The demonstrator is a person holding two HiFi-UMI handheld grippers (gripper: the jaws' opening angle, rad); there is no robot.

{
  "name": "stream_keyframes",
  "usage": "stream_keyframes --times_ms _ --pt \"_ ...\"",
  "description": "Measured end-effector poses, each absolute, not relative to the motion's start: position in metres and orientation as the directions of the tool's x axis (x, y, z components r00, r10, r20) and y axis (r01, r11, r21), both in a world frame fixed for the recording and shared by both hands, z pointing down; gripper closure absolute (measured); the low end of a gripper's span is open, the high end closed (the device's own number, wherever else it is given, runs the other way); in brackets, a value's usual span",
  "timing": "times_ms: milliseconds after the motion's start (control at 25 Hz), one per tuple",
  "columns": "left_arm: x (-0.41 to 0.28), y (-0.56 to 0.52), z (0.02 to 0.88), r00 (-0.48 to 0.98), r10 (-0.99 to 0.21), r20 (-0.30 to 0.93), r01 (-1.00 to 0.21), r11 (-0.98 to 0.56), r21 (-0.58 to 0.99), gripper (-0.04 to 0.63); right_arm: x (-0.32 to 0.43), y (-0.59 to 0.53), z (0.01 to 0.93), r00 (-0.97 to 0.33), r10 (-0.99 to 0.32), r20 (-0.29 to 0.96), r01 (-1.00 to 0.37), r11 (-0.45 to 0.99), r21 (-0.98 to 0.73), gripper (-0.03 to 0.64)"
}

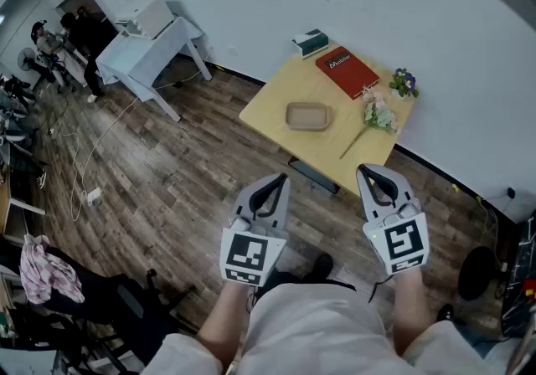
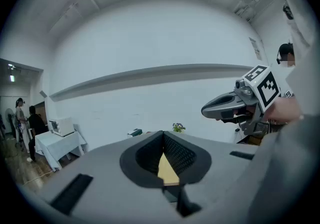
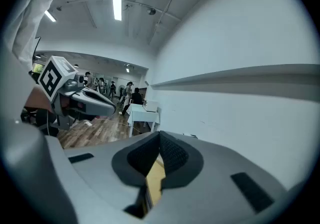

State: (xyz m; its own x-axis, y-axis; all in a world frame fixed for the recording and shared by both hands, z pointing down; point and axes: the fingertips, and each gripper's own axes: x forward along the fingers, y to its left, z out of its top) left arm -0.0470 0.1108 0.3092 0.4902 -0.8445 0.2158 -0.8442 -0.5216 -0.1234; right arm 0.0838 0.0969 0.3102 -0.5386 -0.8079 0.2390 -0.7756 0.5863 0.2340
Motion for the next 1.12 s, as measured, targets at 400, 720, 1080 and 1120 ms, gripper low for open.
stream_keyframes --times_ms 400,720,1080,1120 --pt "-0.042 0.126 0.308 0.497 -0.842 0.207 -0.84 -0.527 -0.128 0.591 0.087 0.113 0.312 -0.529 -0.812 0.245 -0.776 0.58 0.247 0.612" --pt "-0.034 0.134 0.317 0.498 -0.838 0.224 -0.842 -0.529 -0.109 0.591 0.09 0.124 0.322 -0.554 -0.787 0.271 -0.76 0.611 0.222 0.612" --pt "-0.03 0.139 0.328 0.505 -0.827 0.245 -0.836 -0.54 -0.098 0.591 0.091 0.131 0.341 -0.546 -0.773 0.322 -0.746 0.624 0.232 0.612" --pt "-0.03 0.138 0.328 0.509 -0.825 0.246 -0.834 -0.543 -0.095 0.591 0.09 0.131 0.342 -0.547 -0.771 0.327 -0.745 0.626 0.23 0.612"
